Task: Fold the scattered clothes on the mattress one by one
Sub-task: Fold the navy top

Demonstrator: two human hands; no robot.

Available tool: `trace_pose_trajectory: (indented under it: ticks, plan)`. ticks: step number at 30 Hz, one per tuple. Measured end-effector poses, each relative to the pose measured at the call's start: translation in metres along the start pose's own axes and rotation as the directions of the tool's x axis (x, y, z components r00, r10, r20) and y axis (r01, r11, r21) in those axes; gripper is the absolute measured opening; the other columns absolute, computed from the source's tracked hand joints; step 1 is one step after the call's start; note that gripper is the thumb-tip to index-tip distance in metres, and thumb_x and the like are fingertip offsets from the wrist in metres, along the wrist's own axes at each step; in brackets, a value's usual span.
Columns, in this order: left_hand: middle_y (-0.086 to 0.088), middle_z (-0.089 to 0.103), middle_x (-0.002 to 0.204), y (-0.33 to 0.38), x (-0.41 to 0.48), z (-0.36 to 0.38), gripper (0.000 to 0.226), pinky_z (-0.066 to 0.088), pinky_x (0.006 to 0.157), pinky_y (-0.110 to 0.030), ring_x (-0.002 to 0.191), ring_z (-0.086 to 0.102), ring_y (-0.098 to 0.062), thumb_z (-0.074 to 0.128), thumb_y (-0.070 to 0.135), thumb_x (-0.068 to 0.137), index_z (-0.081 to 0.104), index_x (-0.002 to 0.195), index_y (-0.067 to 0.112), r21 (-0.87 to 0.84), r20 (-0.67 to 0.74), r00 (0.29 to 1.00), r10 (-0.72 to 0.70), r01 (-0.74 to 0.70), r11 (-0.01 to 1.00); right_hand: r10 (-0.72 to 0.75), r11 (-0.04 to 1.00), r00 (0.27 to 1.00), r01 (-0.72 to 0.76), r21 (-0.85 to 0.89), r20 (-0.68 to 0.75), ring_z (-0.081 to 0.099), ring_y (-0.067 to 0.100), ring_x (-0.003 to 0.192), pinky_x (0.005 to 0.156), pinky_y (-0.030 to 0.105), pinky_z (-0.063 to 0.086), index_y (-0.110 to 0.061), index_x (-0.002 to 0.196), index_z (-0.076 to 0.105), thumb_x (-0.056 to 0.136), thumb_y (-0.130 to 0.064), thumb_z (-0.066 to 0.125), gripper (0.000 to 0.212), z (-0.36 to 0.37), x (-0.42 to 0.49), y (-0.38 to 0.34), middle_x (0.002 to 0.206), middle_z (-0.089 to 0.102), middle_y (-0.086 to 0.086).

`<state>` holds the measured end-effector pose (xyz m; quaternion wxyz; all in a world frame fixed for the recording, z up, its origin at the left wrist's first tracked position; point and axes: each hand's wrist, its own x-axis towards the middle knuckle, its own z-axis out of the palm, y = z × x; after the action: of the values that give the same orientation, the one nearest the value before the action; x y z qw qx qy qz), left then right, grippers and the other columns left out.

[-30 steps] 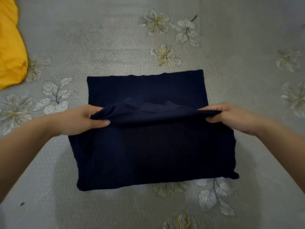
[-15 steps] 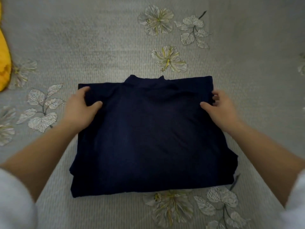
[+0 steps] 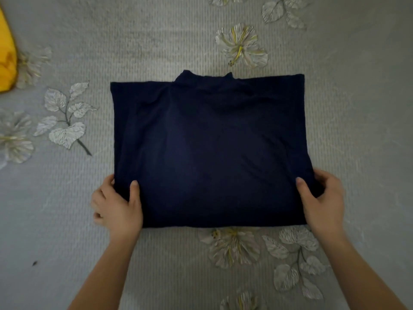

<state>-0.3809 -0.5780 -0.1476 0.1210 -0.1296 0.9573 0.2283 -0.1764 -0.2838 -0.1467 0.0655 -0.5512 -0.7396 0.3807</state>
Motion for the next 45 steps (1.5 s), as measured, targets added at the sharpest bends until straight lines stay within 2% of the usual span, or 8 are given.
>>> trace_pose_trajectory:
  ticks: [7,15,25,29,33,37,41,45]
  plan:
    - [-0.008,0.051,0.132,-0.014,-0.018,-0.009,0.047,0.02,0.106,-0.048,0.124,0.043,-0.03,0.051,0.043,0.094,0.044,0.127,0.011,-0.137,-0.008,0.961,-0.276,0.272,0.952,0.202,0.969,0.978,-0.192,0.154,-0.053,0.055,0.02,0.108,0.097,0.043,0.048,-0.015,0.115,0.054,0.082,-0.051,0.065,0.05,-0.005,-0.02,0.002,0.117,0.055,0.004]
    - [-0.008,0.059,0.088,-0.055,-0.037,-0.028,0.035,0.043,0.079,-0.041,0.087,0.057,-0.028,0.046,0.039,0.098,0.057,0.099,0.005,-0.224,0.123,0.978,-0.166,0.19,0.956,0.308,0.909,0.949,-0.315,0.273,0.069,0.056,0.017,0.067,0.066,0.029,0.045,-0.01,0.067,0.056,0.086,-0.024,0.069,0.027,-0.015,-0.042,0.007,0.067,0.059,0.003]
    - [-0.018,0.056,0.115,-0.071,-0.04,-0.029,0.03,0.044,0.09,-0.046,0.106,0.054,-0.034,0.052,0.02,0.096,0.051,0.12,0.001,-0.273,0.032,0.961,-0.276,0.274,0.922,0.421,0.794,0.893,-0.446,0.412,0.156,0.065,0.033,0.098,0.073,0.038,0.054,-0.003,0.1,0.06,0.08,-0.002,0.063,0.021,-0.028,-0.038,0.006,0.101,0.067,0.014]
    - [-0.025,0.035,0.142,-0.029,-0.057,-0.012,0.051,0.029,0.105,-0.051,0.13,0.033,-0.041,0.058,0.015,0.09,0.041,0.137,0.002,-0.064,-0.092,0.984,0.153,-0.159,0.985,0.47,0.616,0.848,-0.515,0.596,0.246,0.066,0.026,0.102,0.078,0.041,0.056,-0.005,0.109,0.06,0.082,-0.02,0.069,0.033,-0.032,-0.039,0.0,0.111,0.068,0.01]
    - [-0.013,0.01,0.159,0.009,-0.09,0.021,0.058,0.012,0.116,-0.045,0.147,0.004,-0.029,0.039,0.037,0.099,0.024,0.15,0.015,0.056,0.235,0.74,0.63,-0.658,0.751,0.44,0.486,0.782,-0.621,0.615,0.442,0.066,0.016,0.091,0.059,0.024,0.052,-0.013,0.108,0.064,0.087,-0.02,0.065,0.022,-0.037,-0.042,-0.015,0.11,0.069,0.001]
    - [-0.003,-0.027,0.155,0.007,-0.1,0.052,0.068,-0.003,0.12,-0.044,0.14,-0.029,-0.019,-0.01,0.054,0.088,-0.016,0.148,0.023,0.185,0.514,0.609,0.604,-0.766,0.616,0.392,0.417,0.735,-0.678,0.605,0.553,0.067,0.018,0.091,0.062,0.021,0.057,-0.012,0.106,0.064,0.084,-0.005,0.06,0.024,-0.039,-0.035,-0.031,0.113,0.069,0.004]
    - [-0.003,-0.029,0.154,0.004,-0.1,0.059,0.068,-0.013,0.115,-0.041,0.14,-0.029,-0.02,-0.007,0.054,0.089,-0.016,0.148,0.023,0.221,0.52,0.63,0.577,-0.752,0.621,0.338,0.435,0.761,-0.648,0.625,0.554,0.066,0.023,0.106,0.091,0.035,0.053,-0.011,0.114,0.064,0.081,0.001,0.054,0.037,-0.037,-0.033,-0.056,0.113,0.07,0.007]
    - [0.003,-0.027,0.155,0.017,-0.087,0.039,0.063,-0.012,0.116,-0.037,0.14,-0.029,-0.014,0.017,0.051,0.098,-0.005,0.152,0.026,-0.002,0.661,0.554,0.506,-0.674,0.739,0.222,0.415,0.805,-0.589,0.693,0.551,0.067,0.019,0.099,0.08,0.027,0.055,-0.013,0.105,0.065,0.081,0.005,0.047,0.036,-0.022,-0.048,-0.103,0.108,0.071,0.002]
